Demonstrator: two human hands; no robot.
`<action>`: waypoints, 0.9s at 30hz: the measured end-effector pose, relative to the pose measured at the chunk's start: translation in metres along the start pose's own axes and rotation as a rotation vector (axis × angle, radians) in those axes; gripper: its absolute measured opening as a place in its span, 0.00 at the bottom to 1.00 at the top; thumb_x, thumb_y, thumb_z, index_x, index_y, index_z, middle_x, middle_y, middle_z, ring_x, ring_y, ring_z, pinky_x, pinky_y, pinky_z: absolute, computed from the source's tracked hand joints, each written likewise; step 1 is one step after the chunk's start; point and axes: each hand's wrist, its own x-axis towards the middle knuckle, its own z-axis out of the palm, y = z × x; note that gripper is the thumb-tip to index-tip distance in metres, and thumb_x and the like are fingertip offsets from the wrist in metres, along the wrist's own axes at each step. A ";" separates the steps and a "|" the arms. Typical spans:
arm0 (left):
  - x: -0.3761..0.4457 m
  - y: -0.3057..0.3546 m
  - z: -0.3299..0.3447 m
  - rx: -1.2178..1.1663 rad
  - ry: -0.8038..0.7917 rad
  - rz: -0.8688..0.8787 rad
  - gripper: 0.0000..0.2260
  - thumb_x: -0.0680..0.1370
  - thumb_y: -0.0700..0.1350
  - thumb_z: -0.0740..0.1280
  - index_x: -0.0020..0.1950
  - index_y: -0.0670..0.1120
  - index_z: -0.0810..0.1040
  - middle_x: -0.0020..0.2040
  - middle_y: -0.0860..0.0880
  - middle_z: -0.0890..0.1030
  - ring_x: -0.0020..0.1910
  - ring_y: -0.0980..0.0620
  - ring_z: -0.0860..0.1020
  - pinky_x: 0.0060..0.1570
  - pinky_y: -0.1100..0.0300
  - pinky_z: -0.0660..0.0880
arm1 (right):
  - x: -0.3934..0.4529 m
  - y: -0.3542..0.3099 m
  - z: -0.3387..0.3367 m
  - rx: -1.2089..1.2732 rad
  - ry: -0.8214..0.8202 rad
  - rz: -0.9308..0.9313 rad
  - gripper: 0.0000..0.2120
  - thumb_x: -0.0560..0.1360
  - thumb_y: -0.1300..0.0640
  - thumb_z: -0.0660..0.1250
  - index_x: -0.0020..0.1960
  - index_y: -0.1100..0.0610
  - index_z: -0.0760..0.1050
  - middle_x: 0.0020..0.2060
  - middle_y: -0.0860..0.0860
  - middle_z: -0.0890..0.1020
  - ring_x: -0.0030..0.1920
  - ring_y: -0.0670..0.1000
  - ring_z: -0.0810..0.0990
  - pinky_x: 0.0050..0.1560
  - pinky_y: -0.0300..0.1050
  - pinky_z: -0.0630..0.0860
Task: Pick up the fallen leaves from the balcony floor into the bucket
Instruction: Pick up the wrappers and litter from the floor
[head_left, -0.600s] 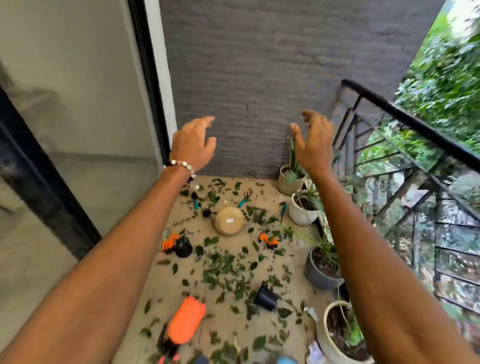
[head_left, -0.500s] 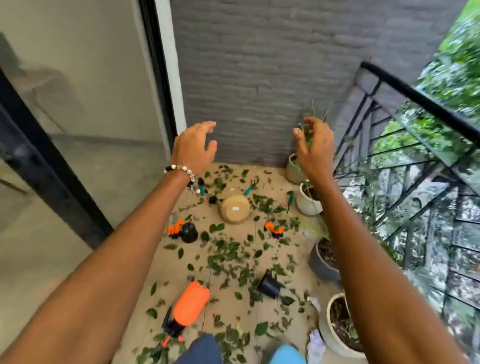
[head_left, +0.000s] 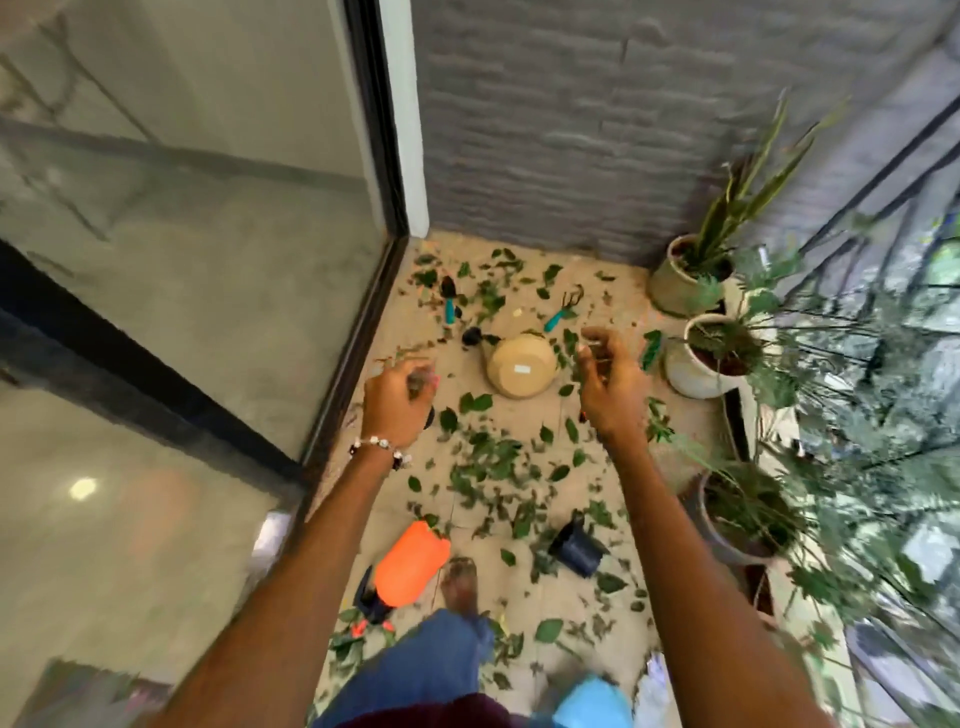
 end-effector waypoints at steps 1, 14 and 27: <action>0.012 -0.009 0.004 0.000 -0.008 -0.035 0.12 0.76 0.44 0.68 0.56 0.39 0.83 0.48 0.43 0.85 0.45 0.47 0.83 0.48 0.55 0.80 | 0.011 0.005 0.011 -0.004 -0.026 0.030 0.14 0.81 0.52 0.62 0.62 0.60 0.74 0.44 0.51 0.79 0.38 0.45 0.76 0.37 0.31 0.68; 0.170 -0.043 0.054 0.013 -0.197 -0.373 0.05 0.76 0.37 0.70 0.50 0.40 0.83 0.46 0.41 0.84 0.48 0.44 0.81 0.55 0.53 0.77 | 0.145 0.055 0.090 0.062 -0.306 0.355 0.09 0.80 0.57 0.64 0.58 0.58 0.76 0.41 0.58 0.82 0.39 0.55 0.82 0.35 0.45 0.78; 0.364 -0.041 0.154 0.047 -0.169 -0.464 0.06 0.75 0.35 0.69 0.50 0.39 0.84 0.46 0.38 0.84 0.47 0.41 0.82 0.50 0.47 0.79 | 0.342 0.149 0.116 0.089 -0.341 0.512 0.08 0.79 0.64 0.62 0.54 0.59 0.78 0.39 0.53 0.81 0.38 0.53 0.79 0.39 0.48 0.78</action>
